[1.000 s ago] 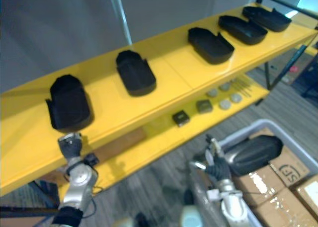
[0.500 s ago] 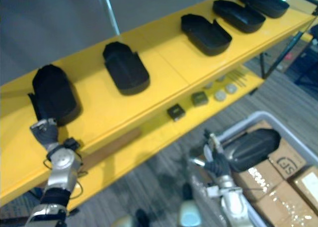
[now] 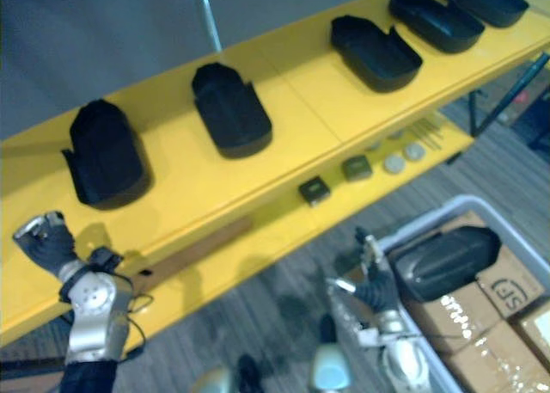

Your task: Walk over and take plastic housings, then place them on the shelf

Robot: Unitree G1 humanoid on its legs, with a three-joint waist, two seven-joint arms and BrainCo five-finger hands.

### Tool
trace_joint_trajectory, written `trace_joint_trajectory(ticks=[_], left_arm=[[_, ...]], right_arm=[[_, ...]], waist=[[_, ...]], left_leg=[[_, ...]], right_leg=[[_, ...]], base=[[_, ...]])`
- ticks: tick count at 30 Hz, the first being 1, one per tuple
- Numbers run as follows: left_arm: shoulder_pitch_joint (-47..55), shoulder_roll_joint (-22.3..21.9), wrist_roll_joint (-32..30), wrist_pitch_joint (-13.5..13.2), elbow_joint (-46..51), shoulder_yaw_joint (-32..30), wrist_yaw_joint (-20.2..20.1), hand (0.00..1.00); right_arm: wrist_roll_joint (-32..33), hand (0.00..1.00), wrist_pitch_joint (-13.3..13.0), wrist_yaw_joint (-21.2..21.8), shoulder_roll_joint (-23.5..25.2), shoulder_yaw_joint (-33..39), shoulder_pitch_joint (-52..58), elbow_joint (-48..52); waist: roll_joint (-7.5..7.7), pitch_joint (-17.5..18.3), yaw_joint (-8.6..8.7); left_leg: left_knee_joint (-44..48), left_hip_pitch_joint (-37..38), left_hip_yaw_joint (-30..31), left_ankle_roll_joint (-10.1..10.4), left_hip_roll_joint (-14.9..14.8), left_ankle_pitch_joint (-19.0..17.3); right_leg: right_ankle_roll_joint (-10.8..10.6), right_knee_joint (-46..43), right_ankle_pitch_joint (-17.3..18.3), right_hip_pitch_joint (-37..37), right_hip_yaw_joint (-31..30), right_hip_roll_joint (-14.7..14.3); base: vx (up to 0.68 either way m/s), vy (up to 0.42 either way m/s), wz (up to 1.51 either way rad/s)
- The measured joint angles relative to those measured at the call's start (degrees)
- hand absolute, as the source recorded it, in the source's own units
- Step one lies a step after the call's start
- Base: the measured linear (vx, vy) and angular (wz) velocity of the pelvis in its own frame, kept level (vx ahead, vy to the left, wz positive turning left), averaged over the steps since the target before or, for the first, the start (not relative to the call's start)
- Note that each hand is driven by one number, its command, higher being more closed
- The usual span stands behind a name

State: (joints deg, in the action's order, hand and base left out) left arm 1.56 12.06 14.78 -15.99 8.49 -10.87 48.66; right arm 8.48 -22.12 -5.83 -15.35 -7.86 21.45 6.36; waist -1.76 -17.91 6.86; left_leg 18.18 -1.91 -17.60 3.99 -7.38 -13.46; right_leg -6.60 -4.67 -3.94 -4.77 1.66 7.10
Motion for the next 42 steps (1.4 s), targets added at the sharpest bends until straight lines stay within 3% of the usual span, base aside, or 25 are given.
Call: trace_joint_trajectory(ticks=[4, 5, 8, 11, 15, 16, 18, 21, 25, 31, 33, 42], left_arm=[[9.1, -4.5, -1.3, 1.2, 10.2, 0.4, 0.1, 0.00], [11.8, -5.3, -2.4, 1.6, 11.5, 0.4, 0.1, 0.00], [17.1, -7.0, -4.8, 2.2, 12.0, 0.4, 1.0, 0.00], [22.5, -8.3, -6.8, 2.3, 12.0, -0.3, 4.0, 0.00], [25.0, -8.6, -6.8, -0.6, 12.1, -0.9, 3.6, 0.00], [24.9, -8.9, -6.8, -1.7, 12.1, -1.1, 2.8, 0.00], [24.6, -9.1, -6.7, -3.1, 12.5, -1.1, 0.5, 0.00], [23.8, -9.0, -6.8, -2.9, 12.8, 0.4, -0.5, 0.00], [22.0, -8.9, -7.4, -2.5, 12.7, 2.7, -1.7, 0.00], [20.4, -8.2, -12.7, -2.4, 11.9, 2.4, -2.3, 0.00], [20.2, -8.0, -13.2, -2.4, 11.8, 1.7, -3.0, 0.00], [18.0, -7.9, -13.1, -2.6, 11.3, -1.7, -7.2, 0.00]], right_arm=[[-0.4, 0.00, 0.0, -1.9, 2.5, -0.4, 1.6, 0.4], [-0.4, 0.00, 0.0, -2.5, 3.0, -0.5, 2.6, 0.5], [-1.4, 0.00, -0.1, -4.2, 3.4, -0.8, 4.7, 1.5], [-1.5, 0.00, -0.7, -5.8, 3.6, -0.7, 5.6, 1.7], [-1.5, 0.00, -1.9, -7.7, 3.7, -0.7, 5.5, 1.7], [-1.5, 1.00, -1.9, -7.9, 3.7, -0.7, 5.6, 1.7], [-3.0, 1.00, -3.1, -8.0, 3.7, -0.7, 4.5, 1.7], [-5.0, 1.00, -4.5, -8.8, 3.5, -0.8, 0.4, 2.8], [-4.8, 1.00, -4.5, -10.8, 1.5, -0.8, -8.9, 4.3], [-3.8, 1.00, -2.6, -11.1, 0.2, -0.7, -20.9, -3.2], [0.0, 1.00, -2.0, -9.7, 0.0, -0.1, -25.2, -9.4], [14.6, 1.00, 3.1, -2.6, -2.5, 6.2, -40.2, -30.6]], waist=[[-0.10, 0.1, -0.49], [-0.23, 0.3, -1.35], [-0.85, 0.8, -2.92], [-1.70, 3.0, -3.31], [-2.75, 4.8, -4.07], [-2.76, 5.3, -4.20], [-2.40, 5.8, -4.42], [-1.74, 6.1, -4.55], [-0.89, 6.9, -5.09], [-0.25, 7.4, -8.04], [-0.23, 7.4, -9.36], [0.00, 7.4, -11.42]], left_leg=[[-0.2, 0.1, 1.5, 0.0, 0.1, 0.0], [-0.4, 0.3, 1.8, 0.0, 0.1, 0.0], [-0.9, 1.0, 2.2, 0.0, 0.2, -0.1], [-1.7, 1.1, 2.7, 0.0, 0.6, 0.0], [-2.3, 1.9, 2.6, 0.1, 0.7, 0.4], [-3.0, 2.1, 2.6, 0.1, 0.9, 0.8], [-4.5, 3.0, 2.6, 0.1, 1.3, 1.7], [-6.0, 3.9, 2.6, 0.3, 1.5, 2.7], [-6.4, 4.1, 3.6, 0.3, 1.5, 2.8], [-5.8, 3.7, 7.9, 0.3, 2.3, 3.2], [-5.7, 3.6, 9.2, 0.3, 2.7, 3.2], [-2.9, 0.6, 13.1, 0.1, 3.1, 2.9]], right_leg=[[0.1, 0.2, 0.1, 1.0, 1.4, 0.1], [0.1, 0.3, 0.3, 1.3, 1.7, 0.1], [0.0, 0.4, 0.9, 2.6, 2.5, 0.0], [-0.1, 0.4, 1.5, 2.8, 3.1, 0.3], [-0.1, 0.3, 1.5, 3.0, 3.1, 0.5], [-0.1, 0.3, 1.5, 2.9, 3.1, 0.7], [-0.1, 0.4, 1.5, 3.0, 3.1, 0.9], [0.0, 0.8, 1.4, 3.3, 3.3, 1.0], [0.0, 3.6, 0.4, 5.7, 4.8, 0.9], [0.0, 5.7, -0.4, 9.0, 9.3, 1.5], [0.0, 6.2, -0.4, 10.0, 10.6, 1.8], [0.0, 6.2, -0.4, 11.0, 14.7, 2.1]], base=[[0.03, 0.020, 0.16], [0.00, -0.001, 0.16], [-0.03, -0.008, 0.13], [-0.01, 0.002, 0.12], [0.02, 0.014, -0.05], [0.00, 0.000, 0.00], [0.00, 0.000, 0.00], [-0.01, -0.004, 0.01], [-0.02, -0.003, 0.13], [0.01, 0.006, 0.34], [0.00, 0.022, 0.33], [-0.02, 0.019, 0.25]])
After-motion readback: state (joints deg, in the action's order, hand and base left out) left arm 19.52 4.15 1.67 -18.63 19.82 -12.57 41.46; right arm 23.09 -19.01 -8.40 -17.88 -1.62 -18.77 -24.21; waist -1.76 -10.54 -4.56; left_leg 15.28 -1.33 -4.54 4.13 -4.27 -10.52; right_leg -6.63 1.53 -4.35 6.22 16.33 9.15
